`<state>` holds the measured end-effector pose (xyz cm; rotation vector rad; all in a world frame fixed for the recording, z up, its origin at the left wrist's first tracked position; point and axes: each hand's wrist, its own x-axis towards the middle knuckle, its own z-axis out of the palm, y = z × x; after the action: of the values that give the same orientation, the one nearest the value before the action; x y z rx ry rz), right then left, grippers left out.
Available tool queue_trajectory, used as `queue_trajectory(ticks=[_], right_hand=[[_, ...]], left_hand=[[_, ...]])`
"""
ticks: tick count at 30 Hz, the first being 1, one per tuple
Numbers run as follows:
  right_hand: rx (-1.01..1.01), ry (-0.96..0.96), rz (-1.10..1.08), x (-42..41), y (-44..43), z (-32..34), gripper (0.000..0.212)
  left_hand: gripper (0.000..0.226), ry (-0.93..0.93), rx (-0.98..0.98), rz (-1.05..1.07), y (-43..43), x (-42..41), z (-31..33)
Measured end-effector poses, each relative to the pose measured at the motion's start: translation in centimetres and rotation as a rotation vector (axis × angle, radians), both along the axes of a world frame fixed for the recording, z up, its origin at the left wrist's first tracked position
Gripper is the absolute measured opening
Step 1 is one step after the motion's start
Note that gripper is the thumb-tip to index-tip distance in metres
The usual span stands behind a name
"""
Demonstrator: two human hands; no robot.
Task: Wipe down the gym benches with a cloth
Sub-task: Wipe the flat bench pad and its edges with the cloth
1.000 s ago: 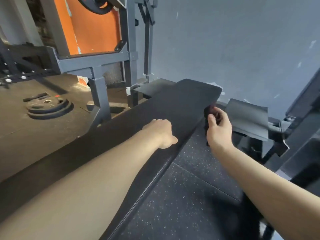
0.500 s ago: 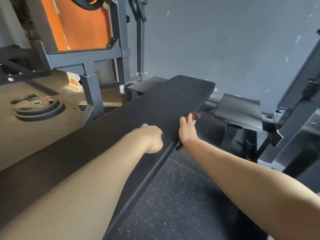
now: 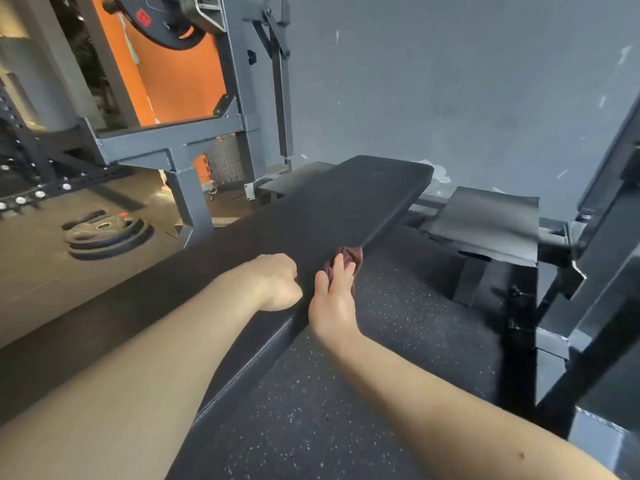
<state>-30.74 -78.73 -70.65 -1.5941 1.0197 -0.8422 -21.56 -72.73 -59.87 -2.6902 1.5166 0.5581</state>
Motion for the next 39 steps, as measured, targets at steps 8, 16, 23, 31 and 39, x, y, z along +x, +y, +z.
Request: queue_trajectory(ticks=[8,16,23,31,39], right_hand=[[-0.113,0.163,-0.146,1.2,-8.1,1.3,0.045],[-0.782,0.542,0.291,0.2,-7.5,2.7,0.035],[-0.524,1.050,0.305,1.6,-17.8,5.2,0.048],[-0.719,0.864,0.549,1.0,-11.5,4.6,0.049],[-0.478,1.085,0.407,2.5,-22.2,6.1,0.049]], left_hand=[[0.046,-0.017,-0.026,0.025,-0.7,-0.7,-0.2],[0.030,-0.071,0.015,-0.023,-2.0,0.6,0.6],[0.058,-0.118,-0.052,0.020,-4.9,1.4,0.3],[0.120,-0.115,0.297,0.125,-8.3,4.4,0.3],[0.117,-0.062,0.308,0.103,-8.2,4.8,0.1]])
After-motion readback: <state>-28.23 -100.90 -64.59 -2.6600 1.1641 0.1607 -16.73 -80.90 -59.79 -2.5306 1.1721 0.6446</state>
